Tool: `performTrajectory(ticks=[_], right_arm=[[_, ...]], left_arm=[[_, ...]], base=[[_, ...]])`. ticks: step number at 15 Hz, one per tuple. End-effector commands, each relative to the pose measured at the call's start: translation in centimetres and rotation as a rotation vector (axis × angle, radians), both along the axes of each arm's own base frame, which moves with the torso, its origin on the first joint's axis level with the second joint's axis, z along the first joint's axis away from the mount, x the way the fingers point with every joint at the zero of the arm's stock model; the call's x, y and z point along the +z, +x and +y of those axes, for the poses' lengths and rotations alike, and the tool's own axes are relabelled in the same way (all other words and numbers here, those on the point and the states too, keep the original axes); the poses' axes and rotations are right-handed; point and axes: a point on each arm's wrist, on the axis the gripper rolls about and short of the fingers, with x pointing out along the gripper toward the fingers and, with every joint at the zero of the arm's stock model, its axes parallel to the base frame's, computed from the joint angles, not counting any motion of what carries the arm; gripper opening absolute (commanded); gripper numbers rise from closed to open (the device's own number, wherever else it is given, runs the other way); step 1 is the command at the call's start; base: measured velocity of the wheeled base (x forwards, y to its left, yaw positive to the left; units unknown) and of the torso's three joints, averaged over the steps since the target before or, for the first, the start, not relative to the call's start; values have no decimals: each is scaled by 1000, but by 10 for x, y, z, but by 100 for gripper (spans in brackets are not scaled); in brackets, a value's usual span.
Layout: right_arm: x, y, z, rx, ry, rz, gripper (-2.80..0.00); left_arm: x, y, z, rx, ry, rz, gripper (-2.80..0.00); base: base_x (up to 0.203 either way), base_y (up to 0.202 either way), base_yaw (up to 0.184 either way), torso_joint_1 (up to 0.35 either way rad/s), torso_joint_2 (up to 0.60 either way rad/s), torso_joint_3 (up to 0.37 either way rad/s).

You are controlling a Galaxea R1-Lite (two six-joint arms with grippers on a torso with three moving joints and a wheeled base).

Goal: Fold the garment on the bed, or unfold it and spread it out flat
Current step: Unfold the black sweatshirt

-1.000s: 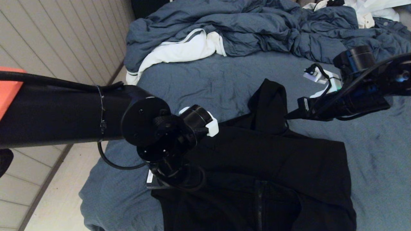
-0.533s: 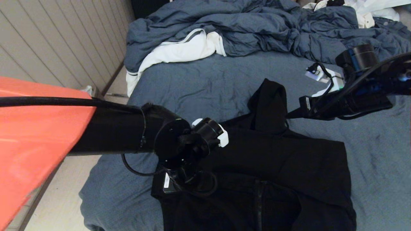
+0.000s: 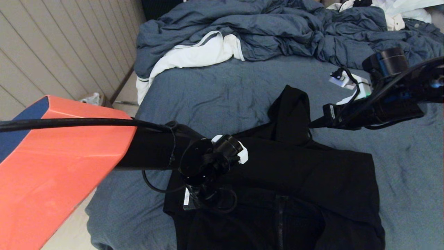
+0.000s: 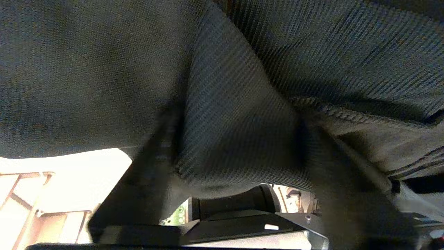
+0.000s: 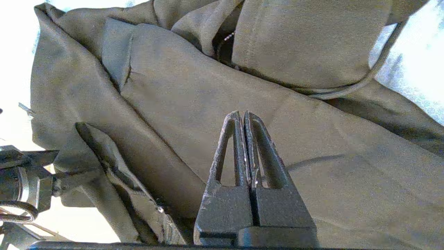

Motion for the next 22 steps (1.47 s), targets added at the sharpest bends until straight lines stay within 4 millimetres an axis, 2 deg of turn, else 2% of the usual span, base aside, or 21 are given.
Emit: performTrajectory(ticks=[1, 5, 8, 11, 14, 19, 22], right_arm=[[-1, 1, 1, 3, 2, 6, -280], [0, 0, 0, 2, 2, 0, -280], [1, 0, 0, 1, 2, -5, -280], [1, 0, 0, 0, 2, -6, -280], [0, 0, 0, 2, 2, -3, -280], [1, 0, 0, 2, 2, -5, -280], [1, 0, 0, 2, 2, -5, -280]], left_arm=[[2, -1, 1, 5, -2, 0, -280], [10, -9, 10, 1, -5, 15, -280], [18, -26, 14, -34, -22, 38, -280], [20, -55, 17, -104, -22, 98, -280], [25, -94, 15, -227, -35, 208, -280], [22, -146, 0, -431, 10, 326, -280], [17, -166, -7, -510, 42, 339, -280]], base=[[0, 0, 0, 0, 0, 0], [0, 0, 0, 0, 0, 0], [0, 0, 0, 0, 0, 0], [0, 0, 0, 0, 0, 0], [0, 0, 0, 0, 0, 0], [0, 0, 0, 0, 0, 0], [0, 0, 0, 0, 0, 0]])
